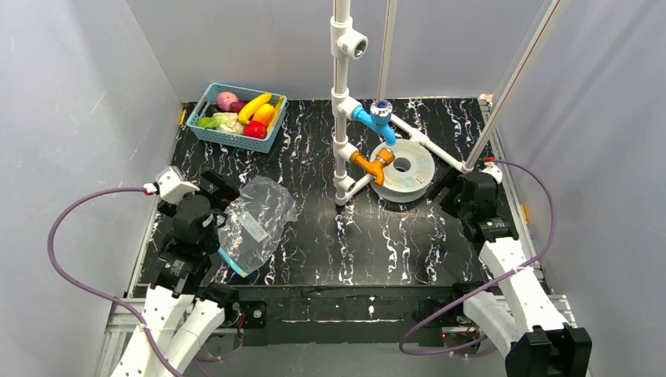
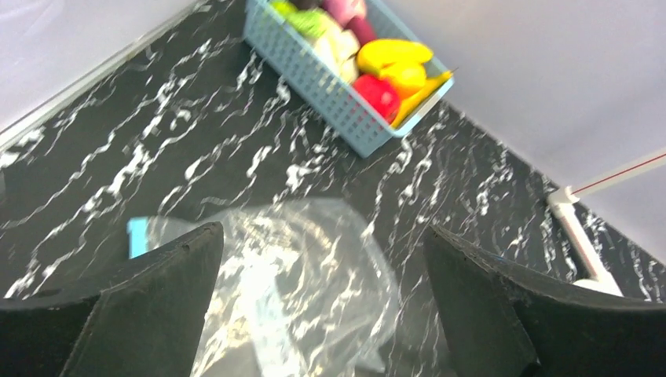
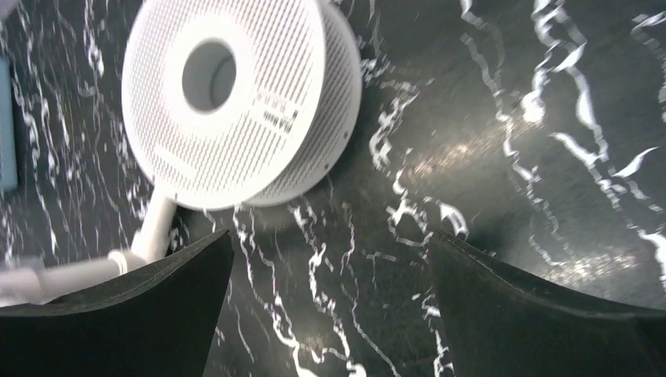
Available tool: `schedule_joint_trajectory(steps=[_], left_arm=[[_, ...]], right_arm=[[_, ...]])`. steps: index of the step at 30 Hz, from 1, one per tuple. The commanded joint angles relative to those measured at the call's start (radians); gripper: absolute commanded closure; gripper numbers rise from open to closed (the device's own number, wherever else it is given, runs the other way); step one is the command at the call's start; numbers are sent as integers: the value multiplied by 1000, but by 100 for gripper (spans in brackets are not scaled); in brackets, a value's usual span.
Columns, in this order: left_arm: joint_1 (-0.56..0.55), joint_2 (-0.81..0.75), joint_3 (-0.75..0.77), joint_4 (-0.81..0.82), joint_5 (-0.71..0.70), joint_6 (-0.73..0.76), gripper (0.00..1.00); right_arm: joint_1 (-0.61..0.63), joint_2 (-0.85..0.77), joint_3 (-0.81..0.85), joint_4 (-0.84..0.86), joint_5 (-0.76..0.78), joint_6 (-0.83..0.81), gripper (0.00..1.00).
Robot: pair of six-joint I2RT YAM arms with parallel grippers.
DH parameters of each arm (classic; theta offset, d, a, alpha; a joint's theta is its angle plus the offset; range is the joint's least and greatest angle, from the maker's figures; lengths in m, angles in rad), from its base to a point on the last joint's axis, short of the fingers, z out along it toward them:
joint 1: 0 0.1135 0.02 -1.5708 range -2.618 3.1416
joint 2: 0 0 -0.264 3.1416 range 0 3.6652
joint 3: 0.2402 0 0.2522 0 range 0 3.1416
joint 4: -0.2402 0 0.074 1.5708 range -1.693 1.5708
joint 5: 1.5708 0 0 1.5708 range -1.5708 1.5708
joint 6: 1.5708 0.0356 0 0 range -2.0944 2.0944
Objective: Place the food in the zip-top bag and seal the zipper
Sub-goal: Pick up the zipper food storage bag at the center of the board.
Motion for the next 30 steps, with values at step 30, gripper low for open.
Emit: schedule_joint_trajectory(steps=[30], left_arm=[[3,-202,160,-662,180,10,0]], right_arm=[[1348,759,369,500,208,-786,5]])
